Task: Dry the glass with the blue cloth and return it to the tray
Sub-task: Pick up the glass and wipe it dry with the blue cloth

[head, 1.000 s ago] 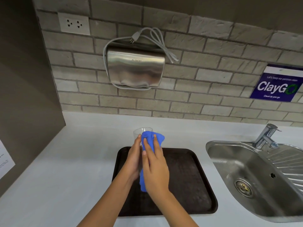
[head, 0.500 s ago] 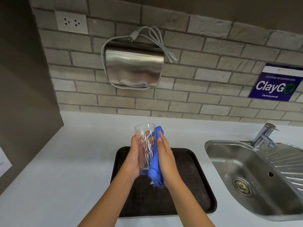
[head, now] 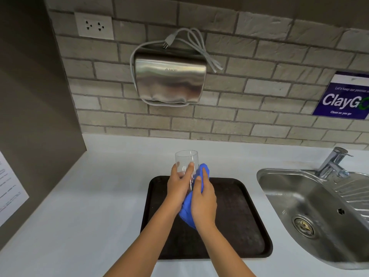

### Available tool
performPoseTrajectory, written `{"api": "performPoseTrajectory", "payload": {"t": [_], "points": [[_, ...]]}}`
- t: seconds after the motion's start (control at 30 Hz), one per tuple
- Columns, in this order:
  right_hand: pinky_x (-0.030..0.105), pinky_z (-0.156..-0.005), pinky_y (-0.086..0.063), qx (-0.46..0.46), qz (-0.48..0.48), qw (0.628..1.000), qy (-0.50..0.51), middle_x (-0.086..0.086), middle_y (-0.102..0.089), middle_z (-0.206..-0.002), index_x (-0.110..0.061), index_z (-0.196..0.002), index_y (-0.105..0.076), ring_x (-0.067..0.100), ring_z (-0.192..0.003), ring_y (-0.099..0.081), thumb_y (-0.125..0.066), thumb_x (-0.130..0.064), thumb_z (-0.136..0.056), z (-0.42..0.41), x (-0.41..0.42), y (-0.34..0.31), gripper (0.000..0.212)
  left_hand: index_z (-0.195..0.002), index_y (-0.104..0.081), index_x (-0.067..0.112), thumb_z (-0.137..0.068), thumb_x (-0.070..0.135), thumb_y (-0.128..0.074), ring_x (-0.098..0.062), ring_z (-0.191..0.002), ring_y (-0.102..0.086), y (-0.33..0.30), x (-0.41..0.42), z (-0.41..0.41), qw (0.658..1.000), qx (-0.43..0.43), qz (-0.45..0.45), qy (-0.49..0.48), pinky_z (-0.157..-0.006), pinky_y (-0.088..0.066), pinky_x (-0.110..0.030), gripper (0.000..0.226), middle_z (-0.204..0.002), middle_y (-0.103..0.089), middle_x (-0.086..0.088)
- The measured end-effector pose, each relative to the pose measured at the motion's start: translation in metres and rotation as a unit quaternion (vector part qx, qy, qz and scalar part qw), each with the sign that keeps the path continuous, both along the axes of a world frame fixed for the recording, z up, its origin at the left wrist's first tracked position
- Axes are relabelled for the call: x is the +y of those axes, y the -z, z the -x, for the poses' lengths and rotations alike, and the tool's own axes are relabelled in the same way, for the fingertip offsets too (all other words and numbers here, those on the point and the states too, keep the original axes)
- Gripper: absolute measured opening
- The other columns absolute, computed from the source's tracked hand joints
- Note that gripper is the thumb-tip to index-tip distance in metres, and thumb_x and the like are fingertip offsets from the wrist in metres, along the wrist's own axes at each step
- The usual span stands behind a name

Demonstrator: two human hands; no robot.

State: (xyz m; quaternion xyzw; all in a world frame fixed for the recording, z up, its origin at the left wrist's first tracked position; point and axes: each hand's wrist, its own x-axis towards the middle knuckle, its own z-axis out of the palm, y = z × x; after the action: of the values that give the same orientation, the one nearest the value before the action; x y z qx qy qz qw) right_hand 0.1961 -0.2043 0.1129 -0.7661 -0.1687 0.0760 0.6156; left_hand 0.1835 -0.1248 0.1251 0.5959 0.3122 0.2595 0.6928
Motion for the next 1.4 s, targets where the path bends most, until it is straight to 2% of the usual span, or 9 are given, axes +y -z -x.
{"api": "performPoseTrajectory", "payload": {"t": [0.17,0.4,0.6,0.77,0.87,1.0,1.13,1.27,1.4], "points": [[0.023,-0.107,-0.04,-0.185,0.086,0.978,-0.047,-0.016,-0.022,-0.159,-0.045,-0.15,-0.018,0.009,-0.139,-0.037,-0.035,-0.04,-0.103,0.013,0.009,0.009,0.05,-0.116,-0.073,0.012,-0.096,0.057,-0.052,-0.026,-0.098,-0.076,0.003,0.015,0.013,0.992,-0.033,0.106,0.057,-0.088,-0.059,-0.038,0.053,-0.104,-0.079,-0.014],[0.033,-0.105,-0.045,-0.001,0.012,0.996,-0.091,-0.001,-0.048,-0.148,-0.042,-0.149,-0.032,0.017,-0.125,-0.055,-0.032,-0.041,-0.104,-0.022,0.013,-0.015,0.045,-0.118,-0.072,0.012,-0.096,0.057,-0.054,-0.03,-0.1,-0.076,0.012,0.009,0.017,0.977,-0.059,0.189,0.073,-0.078,-0.061,-0.037,0.053,-0.11,-0.078,-0.017],[0.028,-0.103,-0.043,-0.265,0.166,0.948,-0.068,-0.017,-0.006,-0.163,-0.05,-0.147,-0.026,0.011,-0.149,-0.021,-0.032,-0.039,-0.104,0.015,0.01,0.0,0.045,-0.136,-0.062,0.008,-0.098,0.057,-0.048,-0.025,-0.115,-0.066,0.014,0.014,0.013,0.966,-0.095,0.223,0.085,-0.111,-0.045,-0.044,0.064,-0.12,-0.071,-0.011],[0.012,-0.082,-0.041,-0.096,0.07,0.988,-0.094,-0.017,-0.023,-0.16,-0.059,-0.142,-0.027,0.0,-0.122,-0.048,-0.033,-0.047,-0.102,-0.008,0.01,-0.02,0.043,-0.127,-0.071,0.017,-0.095,0.063,-0.048,-0.025,-0.116,-0.07,0.018,0.015,0.015,0.962,-0.104,0.223,0.122,-0.088,-0.057,-0.036,0.06,-0.126,-0.073,-0.013],[0.028,-0.101,-0.047,0.061,-0.064,0.99,-0.112,-0.009,-0.052,-0.144,-0.051,-0.139,-0.043,0.007,-0.121,-0.057,-0.039,-0.046,-0.101,-0.022,0.01,-0.023,0.038,-0.127,-0.07,0.014,-0.092,0.064,-0.049,-0.029,-0.111,-0.073,0.013,0.019,0.012,0.956,-0.119,0.242,0.119,-0.079,-0.062,-0.038,0.065,-0.122,-0.075,-0.016],[0.038,-0.106,-0.047,0.144,-0.092,0.977,-0.131,-0.006,-0.06,-0.136,-0.041,-0.137,-0.052,0.013,-0.12,-0.06,-0.042,-0.049,-0.099,-0.028,0.009,-0.016,0.04,-0.125,-0.071,0.014,-0.09,0.066,-0.049,-0.026,-0.1,-0.076,0.01,0.024,0.009,0.96,-0.12,0.239,0.085,-0.076,-0.062,-0.036,0.067,-0.116,-0.077,-0.014],[0.032,-0.084,-0.06,0.214,-0.098,0.965,-0.113,0.001,-0.075,-0.108,-0.028,-0.119,-0.067,0.015,-0.094,-0.074,-0.043,-0.044,-0.1,-0.025,0.008,-0.014,0.035,-0.121,-0.07,0.013,-0.092,0.064,-0.05,-0.027,-0.09,-0.077,0.003,0.022,0.006,0.962,-0.109,0.248,0.035,-0.078,-0.06,-0.04,0.061,-0.103,-0.079,-0.014],[0.042,-0.108,-0.045,0.156,-0.081,0.982,-0.068,-0.003,-0.061,-0.136,-0.032,-0.137,-0.054,0.018,-0.123,-0.059,-0.04,-0.042,-0.101,-0.02,0.009,-0.008,0.04,-0.131,-0.061,0.01,-0.1,0.053,-0.046,-0.035,-0.105,-0.071,0.0,0.012,0.002,0.993,-0.017,0.11,-0.043,-0.095,-0.057,-0.051,0.055,-0.117,-0.072,-0.019],[0.024,-0.103,-0.041,0.046,-0.05,0.996,-0.058,-0.009,-0.049,-0.146,-0.039,-0.146,-0.039,0.006,-0.123,-0.051,-0.035,-0.038,-0.104,-0.006,0.008,-0.004,0.042,-0.142,-0.053,0.013,-0.1,0.051,-0.049,-0.032,-0.116,-0.067,0.001,0.006,0.006,0.997,-0.004,0.063,-0.037,-0.104,-0.052,-0.05,0.057,-0.132,-0.066,-0.016]]}}
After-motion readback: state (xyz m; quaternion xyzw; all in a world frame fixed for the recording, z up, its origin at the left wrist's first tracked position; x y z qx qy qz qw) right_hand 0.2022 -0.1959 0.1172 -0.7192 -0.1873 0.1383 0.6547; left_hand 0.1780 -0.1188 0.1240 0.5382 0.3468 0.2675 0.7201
